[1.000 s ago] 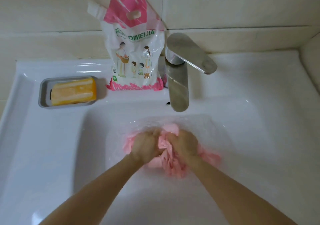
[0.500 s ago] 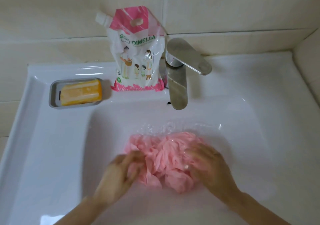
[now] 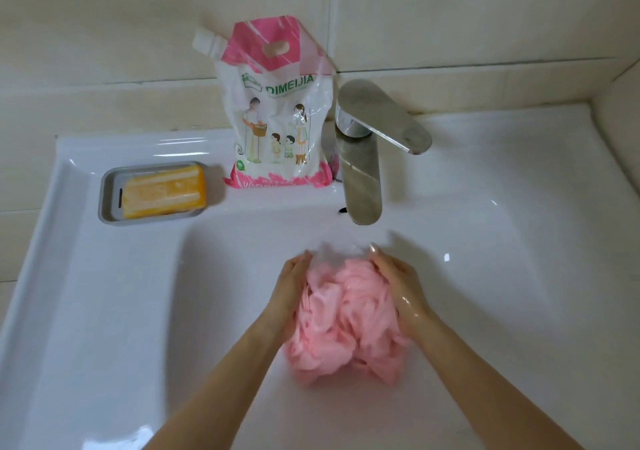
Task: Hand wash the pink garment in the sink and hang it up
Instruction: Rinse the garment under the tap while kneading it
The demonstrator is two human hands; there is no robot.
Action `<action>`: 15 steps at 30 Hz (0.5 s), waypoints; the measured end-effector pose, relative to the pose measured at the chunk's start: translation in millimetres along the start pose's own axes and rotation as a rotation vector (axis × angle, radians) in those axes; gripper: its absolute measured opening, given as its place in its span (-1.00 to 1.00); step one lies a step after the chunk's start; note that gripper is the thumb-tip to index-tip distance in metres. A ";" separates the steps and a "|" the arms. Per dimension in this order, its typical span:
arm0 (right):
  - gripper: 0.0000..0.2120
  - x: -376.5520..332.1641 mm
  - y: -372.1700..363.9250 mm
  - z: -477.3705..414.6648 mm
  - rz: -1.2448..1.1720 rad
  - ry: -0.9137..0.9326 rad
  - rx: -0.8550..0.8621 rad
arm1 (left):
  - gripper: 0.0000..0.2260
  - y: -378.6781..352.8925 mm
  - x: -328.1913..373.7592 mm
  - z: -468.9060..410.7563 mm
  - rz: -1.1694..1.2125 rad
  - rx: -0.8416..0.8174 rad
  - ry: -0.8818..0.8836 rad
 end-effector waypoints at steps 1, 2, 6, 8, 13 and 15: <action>-0.72 -5.5 -0.5 5.0 0.019 0.047 -0.024 | -0.70 -0.2 -0.6 2.7 -0.078 -0.051 -0.022; -0.79 -6.9 -0.2 10.6 0.091 0.095 -0.050 | -0.71 0.5 -3.1 8.9 -0.243 -0.083 -0.069; -0.67 25.6 -0.6 37.9 0.976 0.527 -0.082 | -0.52 7.9 -37.9 33.3 -1.474 0.035 -0.620; -0.51 57.7 2.2 39.1 1.278 0.578 -0.108 | -0.29 19.6 -61.7 30.6 -1.704 0.119 -0.714; -0.49 77.6 -4.6 18.0 1.404 0.505 -0.084 | -0.27 22.2 -85.7 20.3 -1.646 0.170 -0.760; -0.52 83.4 -11.3 5.3 1.426 0.578 -0.046 | -0.28 21.2 -88.8 10.2 -1.681 0.223 -0.873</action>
Point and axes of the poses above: each hand's wrist, its own z-axis away from the middle knuckle, its own y-axis out of the back of the hand, x = y × z, the point moved 1 cm from there along -z, towards the middle knuckle, and after that the axes turned 1 degree about -x, right-handed, at the moved point
